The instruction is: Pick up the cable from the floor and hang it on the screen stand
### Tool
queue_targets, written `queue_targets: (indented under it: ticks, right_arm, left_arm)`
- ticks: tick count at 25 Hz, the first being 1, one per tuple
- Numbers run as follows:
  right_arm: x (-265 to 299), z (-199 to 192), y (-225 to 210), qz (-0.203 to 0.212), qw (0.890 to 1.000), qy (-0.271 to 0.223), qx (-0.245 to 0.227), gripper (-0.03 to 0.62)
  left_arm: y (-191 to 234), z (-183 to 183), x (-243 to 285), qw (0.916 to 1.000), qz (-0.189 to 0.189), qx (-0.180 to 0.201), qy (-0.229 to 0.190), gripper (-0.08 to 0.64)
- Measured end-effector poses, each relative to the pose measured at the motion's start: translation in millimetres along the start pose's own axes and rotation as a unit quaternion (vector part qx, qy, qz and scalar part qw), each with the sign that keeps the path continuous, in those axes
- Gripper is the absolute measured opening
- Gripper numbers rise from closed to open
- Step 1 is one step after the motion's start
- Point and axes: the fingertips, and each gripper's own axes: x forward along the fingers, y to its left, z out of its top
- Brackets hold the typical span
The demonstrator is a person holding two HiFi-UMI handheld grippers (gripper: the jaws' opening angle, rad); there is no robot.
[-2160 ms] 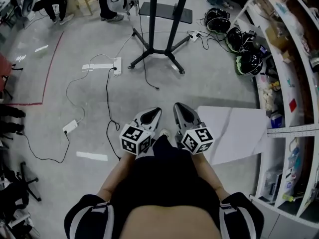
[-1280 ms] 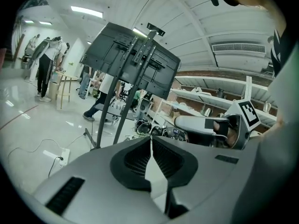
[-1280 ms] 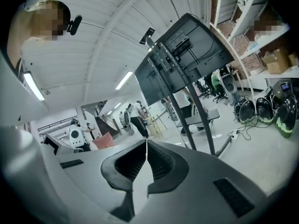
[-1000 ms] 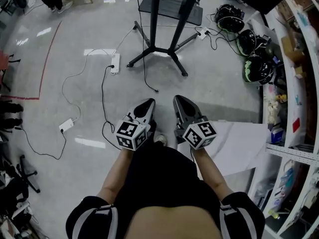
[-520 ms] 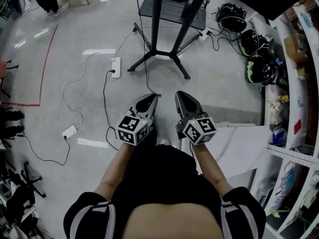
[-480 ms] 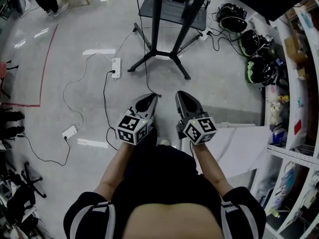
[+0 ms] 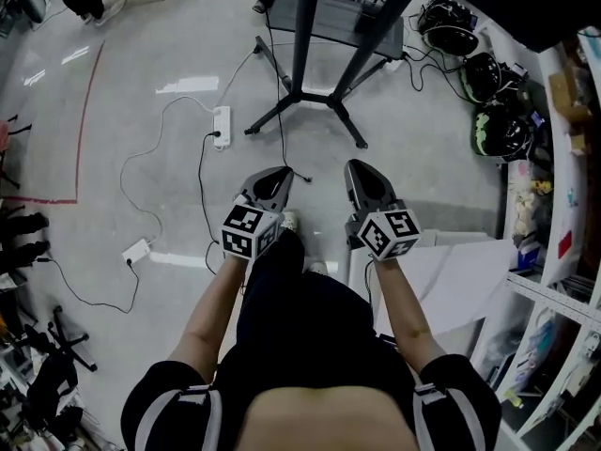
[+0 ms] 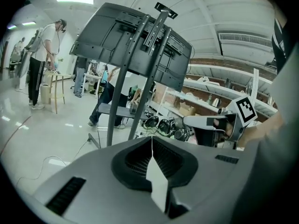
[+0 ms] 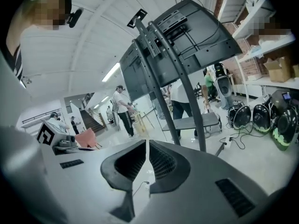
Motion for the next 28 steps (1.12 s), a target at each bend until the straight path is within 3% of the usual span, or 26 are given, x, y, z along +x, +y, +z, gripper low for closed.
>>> queue_targets:
  ticks: [8, 11, 16, 20, 28]
  right_arm:
    - [86, -27, -42, 0.036, 0.993, 0.069, -0.09, 0.026]
    - [104, -63, -61, 0.051, 0.986, 0.104, -0.117, 0.026]
    - [154, -120, -84, 0.072, 0.978, 0.158, -0.115, 0.026]
    - [182, -170, -102, 0.092, 0.97, 0.192, -0.12, 0.026]
    - [216, -281, -158, 0.118, 0.95, 0.251, -0.145, 0.028]
  left_arm:
    - [82, -21, 56, 0.9989, -0.012, 0.015, 0.043, 0.008]
    - [96, -53, 79, 0.9974, -0.024, 0.027, 0.062, 0.008]
    - [122, -100, 119, 0.9933, -0.038, 0.032, 0.104, 0.008]
    - [132, -140, 149, 0.9923, -0.049, 0.029, 0.11, 0.008]
    - [170, -225, 214, 0.9901, -0.036, 0.032, 0.132, 0.008]
